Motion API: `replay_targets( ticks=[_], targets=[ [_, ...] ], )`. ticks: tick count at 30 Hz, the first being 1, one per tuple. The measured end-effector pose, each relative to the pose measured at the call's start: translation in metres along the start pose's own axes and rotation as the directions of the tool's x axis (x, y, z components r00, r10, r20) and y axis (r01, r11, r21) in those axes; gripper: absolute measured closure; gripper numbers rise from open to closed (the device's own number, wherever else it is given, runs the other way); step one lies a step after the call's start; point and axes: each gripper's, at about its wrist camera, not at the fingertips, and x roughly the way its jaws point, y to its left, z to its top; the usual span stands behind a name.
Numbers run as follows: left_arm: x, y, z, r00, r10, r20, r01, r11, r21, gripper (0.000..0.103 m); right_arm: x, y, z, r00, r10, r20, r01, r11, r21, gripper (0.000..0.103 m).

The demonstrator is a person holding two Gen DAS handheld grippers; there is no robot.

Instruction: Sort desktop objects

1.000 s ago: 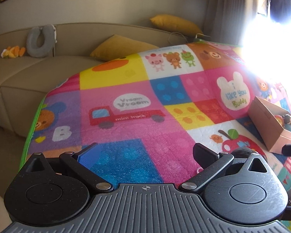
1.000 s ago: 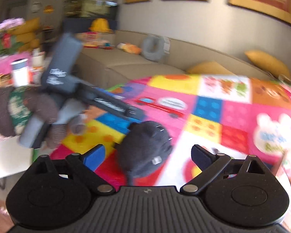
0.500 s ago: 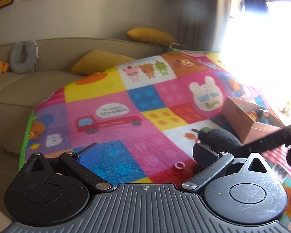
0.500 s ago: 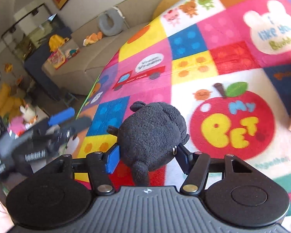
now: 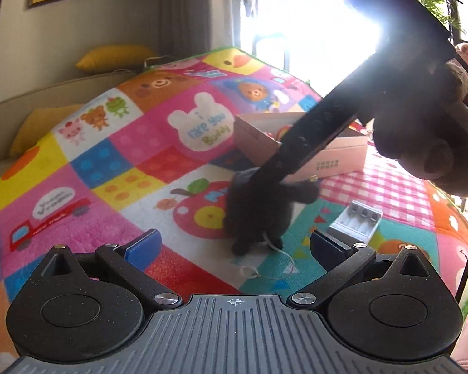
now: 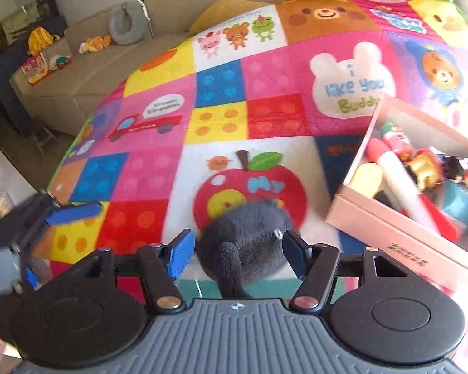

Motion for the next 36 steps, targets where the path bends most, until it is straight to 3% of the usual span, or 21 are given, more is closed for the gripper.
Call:
replay_targets(
  ticks=[5,9,11,12,14,16,18,24,28,33,36],
  targets=[
    [0.009,0.0,-0.003,1.0,-0.003,-0.031,0.001,0.998,-0.062,0.0,0.022,0.015,-0.002,0.999,0.03,-0.015,-0.03,0.999,-0.012,0.038],
    [0.018,-0.004,0.004,1.0,-0.001,-0.028,-0.001,0.995,-0.096,0.0,0.012,0.009,-0.009,0.999,0.032,0.029,-0.032,0.999,-0.008,0.035],
    [0.026,-0.01,0.008,1.0,0.014,-0.021,-0.016,0.995,-0.103,0.0,-0.006,0.001,-0.016,0.995,-0.006,0.1,0.006,1.0,-0.003,0.023],
    [0.032,-0.012,0.01,0.999,0.026,-0.02,-0.028,0.995,-0.1,0.0,-0.019,-0.005,-0.023,0.986,-0.045,0.158,0.047,0.999,-0.006,0.015],
    [0.043,-0.016,0.013,0.996,0.084,-0.035,-0.086,0.993,-0.076,0.0,-0.037,-0.016,-0.04,0.965,-0.122,0.231,0.126,0.992,-0.002,0.008],
    [0.05,-0.014,0.014,0.988,0.143,-0.055,-0.147,0.986,-0.077,0.0,-0.047,-0.028,-0.061,0.953,-0.179,0.244,0.181,0.983,0.015,0.003],
    [0.053,-0.006,0.013,0.986,0.151,-0.076,-0.159,0.98,-0.122,0.0,-0.05,-0.038,-0.083,0.949,-0.218,0.227,0.218,0.976,0.024,0.0],
    [0.045,0.012,0.003,0.981,0.155,-0.114,-0.179,0.953,-0.245,0.0,-0.034,-0.033,-0.135,0.962,-0.201,0.188,0.205,0.979,-0.001,0.0],
    [0.041,0.011,-0.001,0.971,0.199,-0.13,-0.226,0.944,-0.241,0.0,-0.018,-0.022,-0.135,0.966,-0.178,0.187,0.185,0.983,-0.019,0.0],
    [0.036,0.008,0.003,0.981,0.164,-0.107,-0.186,0.95,-0.25,0.0,-0.002,-0.015,-0.133,0.962,-0.207,0.175,0.219,0.975,-0.048,0.001],
    [0.04,0.0,0.008,0.984,0.149,-0.096,-0.167,0.961,-0.219,0.0,-0.006,-0.016,-0.139,0.963,-0.193,0.188,0.207,0.977,-0.057,0.012]
  ],
)
